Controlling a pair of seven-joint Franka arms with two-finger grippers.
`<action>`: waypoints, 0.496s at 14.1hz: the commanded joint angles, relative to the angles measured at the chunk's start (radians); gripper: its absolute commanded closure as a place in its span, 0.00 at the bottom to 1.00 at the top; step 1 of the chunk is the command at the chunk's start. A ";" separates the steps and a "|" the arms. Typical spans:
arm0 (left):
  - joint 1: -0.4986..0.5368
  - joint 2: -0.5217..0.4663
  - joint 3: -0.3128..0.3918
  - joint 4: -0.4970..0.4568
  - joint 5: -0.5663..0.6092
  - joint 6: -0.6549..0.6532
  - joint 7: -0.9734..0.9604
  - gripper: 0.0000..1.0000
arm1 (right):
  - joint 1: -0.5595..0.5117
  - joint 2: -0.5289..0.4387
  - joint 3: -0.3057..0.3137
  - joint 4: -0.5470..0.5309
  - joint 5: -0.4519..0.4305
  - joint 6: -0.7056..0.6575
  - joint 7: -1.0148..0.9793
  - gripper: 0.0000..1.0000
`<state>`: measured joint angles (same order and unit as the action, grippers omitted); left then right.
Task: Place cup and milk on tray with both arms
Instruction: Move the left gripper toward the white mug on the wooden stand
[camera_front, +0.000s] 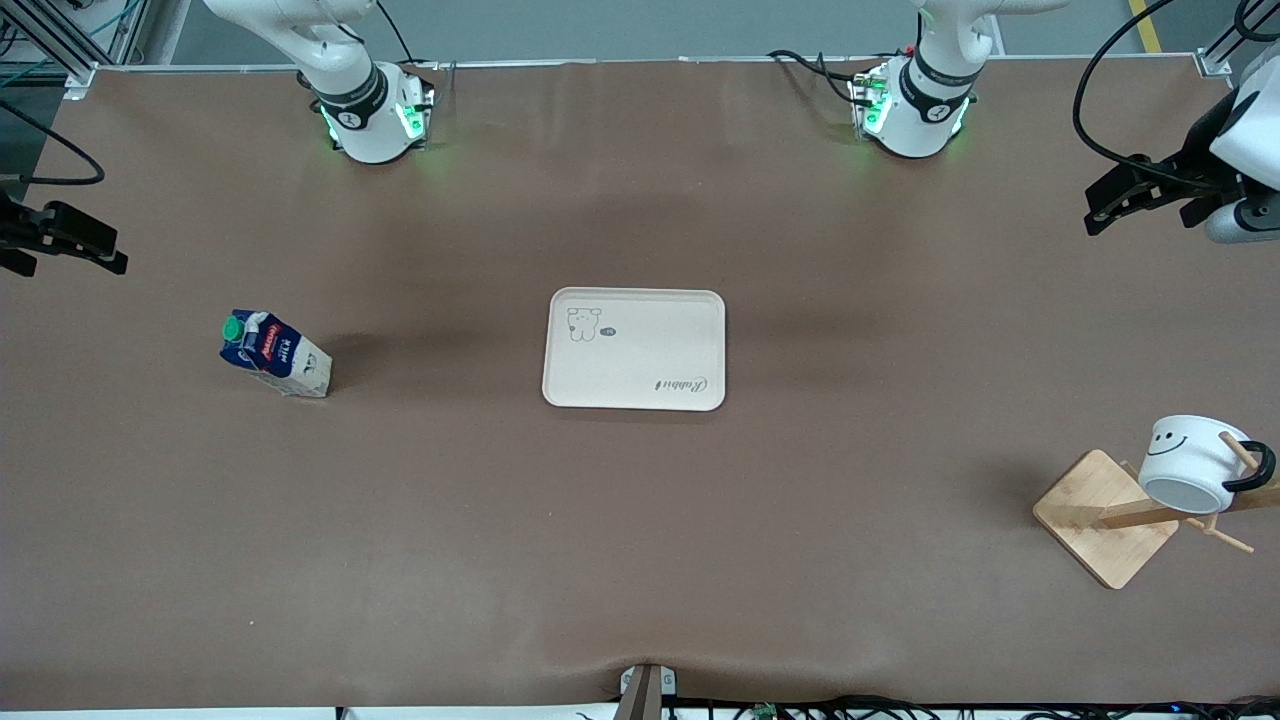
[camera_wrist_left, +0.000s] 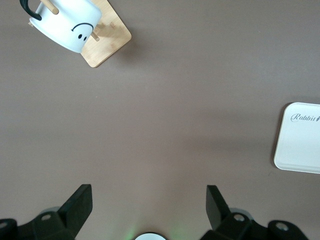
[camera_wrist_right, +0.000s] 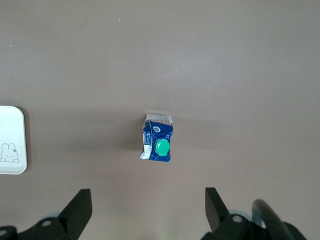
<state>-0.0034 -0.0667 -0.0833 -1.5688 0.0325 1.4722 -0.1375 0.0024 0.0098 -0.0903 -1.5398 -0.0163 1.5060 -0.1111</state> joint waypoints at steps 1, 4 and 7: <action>0.003 0.007 0.000 0.029 -0.005 -0.016 -0.007 0.00 | -0.021 0.001 0.012 0.007 0.015 -0.010 0.001 0.00; 0.006 0.008 0.003 0.035 -0.005 -0.015 -0.004 0.00 | -0.021 0.001 0.012 0.007 0.016 -0.010 0.001 0.00; 0.037 0.012 0.005 0.065 0.006 -0.015 -0.002 0.00 | -0.019 0.001 0.012 0.007 0.016 -0.010 0.001 0.00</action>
<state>0.0131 -0.0664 -0.0791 -1.5428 0.0327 1.4722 -0.1376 0.0024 0.0098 -0.0903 -1.5398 -0.0162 1.5059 -0.1111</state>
